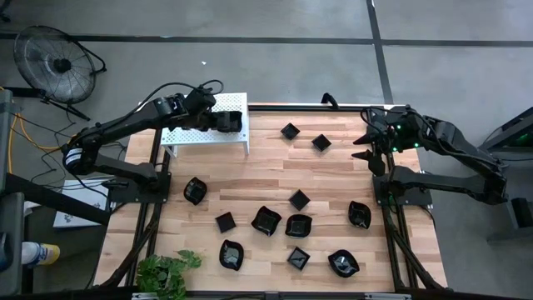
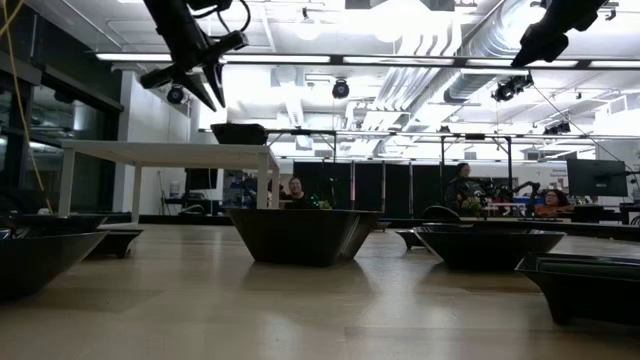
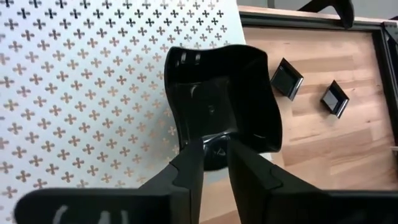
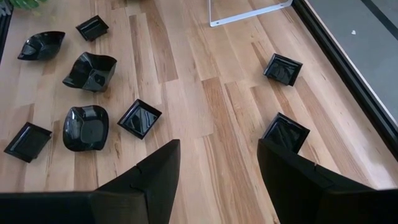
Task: Pick & Place Mini shaped plates
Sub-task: Stack the black distorted square plate on top of the black distorted square plate on the shelf
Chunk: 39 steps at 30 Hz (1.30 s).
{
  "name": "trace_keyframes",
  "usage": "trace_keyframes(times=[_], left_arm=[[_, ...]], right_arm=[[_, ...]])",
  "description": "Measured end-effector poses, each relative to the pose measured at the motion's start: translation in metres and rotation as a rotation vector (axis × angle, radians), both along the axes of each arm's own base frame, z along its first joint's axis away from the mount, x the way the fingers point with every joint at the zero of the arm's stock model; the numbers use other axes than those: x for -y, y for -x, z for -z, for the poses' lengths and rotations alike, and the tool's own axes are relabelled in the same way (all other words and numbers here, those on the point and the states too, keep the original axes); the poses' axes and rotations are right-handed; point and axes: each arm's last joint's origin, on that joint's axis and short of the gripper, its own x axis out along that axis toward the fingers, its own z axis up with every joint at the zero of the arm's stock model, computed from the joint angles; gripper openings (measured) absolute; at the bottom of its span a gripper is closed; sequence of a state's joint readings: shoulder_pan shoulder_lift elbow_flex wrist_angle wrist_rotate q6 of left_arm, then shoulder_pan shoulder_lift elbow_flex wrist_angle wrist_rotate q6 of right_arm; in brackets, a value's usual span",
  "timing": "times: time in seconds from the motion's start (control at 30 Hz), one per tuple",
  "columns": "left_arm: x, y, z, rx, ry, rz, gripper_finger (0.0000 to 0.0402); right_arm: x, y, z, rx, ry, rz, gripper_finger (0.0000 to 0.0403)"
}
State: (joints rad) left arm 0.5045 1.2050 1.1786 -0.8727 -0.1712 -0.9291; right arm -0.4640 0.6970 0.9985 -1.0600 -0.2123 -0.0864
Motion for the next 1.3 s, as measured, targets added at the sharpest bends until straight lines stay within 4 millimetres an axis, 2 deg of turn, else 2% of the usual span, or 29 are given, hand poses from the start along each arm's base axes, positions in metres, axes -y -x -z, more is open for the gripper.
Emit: trace_keyframes(times=[0.23,0.4,0.5,0.6,0.93,1.13,1.3], left_arm=[[-0.002,0.016,-0.014,0.008,-0.118,0.035,0.0079],[0.006,0.026,-0.04,0.048,-0.367,0.245,0.0079],[0.018,0.026,-0.05,0.082,-0.469,0.371,0.0079],[0.035,0.022,-0.051,0.06,-0.51,0.464,0.0079],[0.089,0.008,-0.05,0.02,-0.601,0.595,0.0079],[0.119,0.003,-0.028,0.029,-0.545,0.658,0.0078],[0.139,-0.005,0.009,0.051,-0.437,0.684,0.0078]], right_arm=[[0.0,0.0,0.0,0.005,-0.024,0.022,0.0209],[0.0,0.0,0.0,0.004,-0.05,0.043,0.0209],[0.0,0.001,0.001,0.002,-0.068,0.059,0.0209],[-0.001,0.001,0.002,-0.005,-0.096,0.084,0.0209],[-0.003,0.008,0.009,-0.085,-0.268,0.262,0.0209],[-0.002,0.008,0.008,-0.067,-0.333,0.365,0.0209],[-0.001,0.009,0.009,-0.064,-0.33,0.436,0.0209]])
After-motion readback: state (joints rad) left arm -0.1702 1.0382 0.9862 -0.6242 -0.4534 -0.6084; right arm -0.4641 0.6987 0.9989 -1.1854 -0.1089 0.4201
